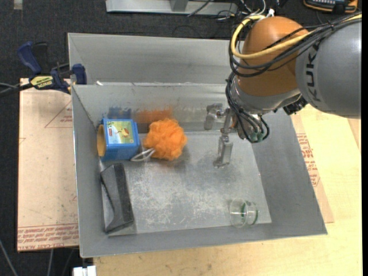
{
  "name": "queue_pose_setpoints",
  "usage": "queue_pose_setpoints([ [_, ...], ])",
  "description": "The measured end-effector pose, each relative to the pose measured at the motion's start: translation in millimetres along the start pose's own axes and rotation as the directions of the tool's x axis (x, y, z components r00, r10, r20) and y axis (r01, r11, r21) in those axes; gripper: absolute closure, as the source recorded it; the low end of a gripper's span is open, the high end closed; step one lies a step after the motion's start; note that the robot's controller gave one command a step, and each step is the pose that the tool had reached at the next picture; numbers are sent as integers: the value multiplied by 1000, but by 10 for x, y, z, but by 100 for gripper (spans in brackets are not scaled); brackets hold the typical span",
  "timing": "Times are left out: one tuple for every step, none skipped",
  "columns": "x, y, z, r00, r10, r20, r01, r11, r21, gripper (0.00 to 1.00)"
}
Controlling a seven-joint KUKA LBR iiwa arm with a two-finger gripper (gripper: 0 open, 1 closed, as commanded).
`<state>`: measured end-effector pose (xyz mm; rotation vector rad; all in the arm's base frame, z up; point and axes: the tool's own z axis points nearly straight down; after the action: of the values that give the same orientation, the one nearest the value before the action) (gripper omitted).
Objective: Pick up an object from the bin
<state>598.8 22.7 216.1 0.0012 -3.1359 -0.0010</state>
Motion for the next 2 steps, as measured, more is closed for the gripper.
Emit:
queue_pose_setpoints([
  [-10, 0, -49, 1000, 0, 7, 0, 1000, 0, 0],
  [-195, 249, 140, 1000, 26, 10, -26, 1000, 0, 0],
])
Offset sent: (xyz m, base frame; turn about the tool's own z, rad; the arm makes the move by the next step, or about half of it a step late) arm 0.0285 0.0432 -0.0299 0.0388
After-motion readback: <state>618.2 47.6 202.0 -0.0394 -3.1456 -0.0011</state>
